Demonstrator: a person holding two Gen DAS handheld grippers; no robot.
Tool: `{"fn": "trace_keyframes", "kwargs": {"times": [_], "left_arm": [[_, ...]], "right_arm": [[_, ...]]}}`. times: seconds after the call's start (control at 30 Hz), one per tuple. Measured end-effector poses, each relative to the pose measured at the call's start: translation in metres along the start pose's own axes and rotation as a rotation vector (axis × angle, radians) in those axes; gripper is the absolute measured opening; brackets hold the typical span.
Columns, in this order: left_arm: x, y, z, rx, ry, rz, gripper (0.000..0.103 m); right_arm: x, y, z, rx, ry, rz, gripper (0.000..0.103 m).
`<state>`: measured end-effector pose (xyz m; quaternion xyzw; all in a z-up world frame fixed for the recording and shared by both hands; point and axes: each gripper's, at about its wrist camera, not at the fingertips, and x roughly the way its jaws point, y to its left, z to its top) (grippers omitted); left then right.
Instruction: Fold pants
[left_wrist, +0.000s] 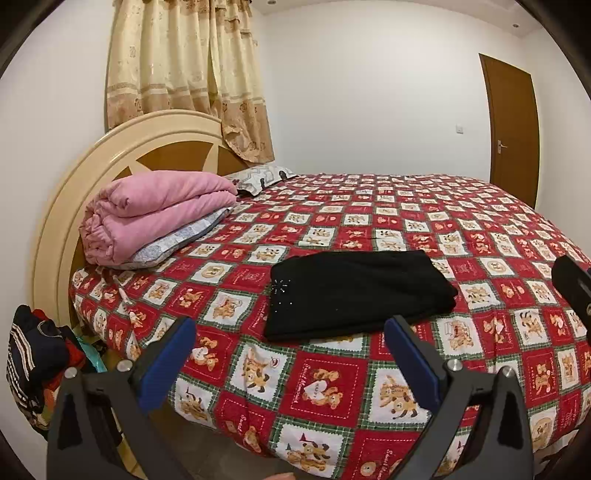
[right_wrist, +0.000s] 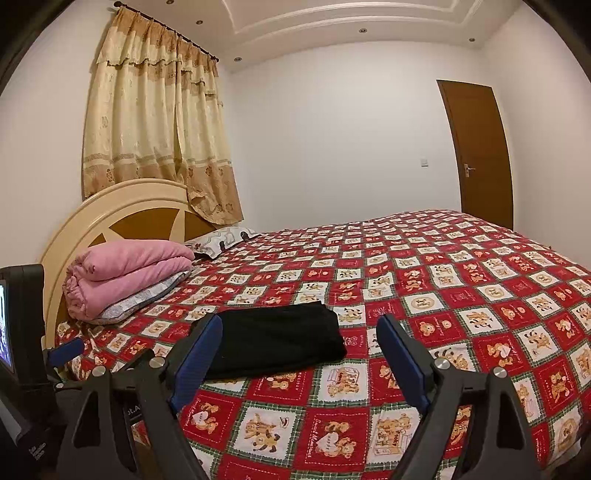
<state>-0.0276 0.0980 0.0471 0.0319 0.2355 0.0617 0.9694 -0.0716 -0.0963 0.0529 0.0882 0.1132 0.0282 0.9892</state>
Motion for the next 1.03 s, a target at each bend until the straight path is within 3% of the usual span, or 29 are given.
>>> {"fn": "trace_keyframes", "kwargs": {"times": [1.03], "left_arm": [[0.0017, -0.0038, -0.0026, 0.022, -0.02, 0.007, 0.103]], "right_arm": [[0.0032, 0.0044, -0.0055, 0.004, 0.013, -0.005, 0.087]]}}
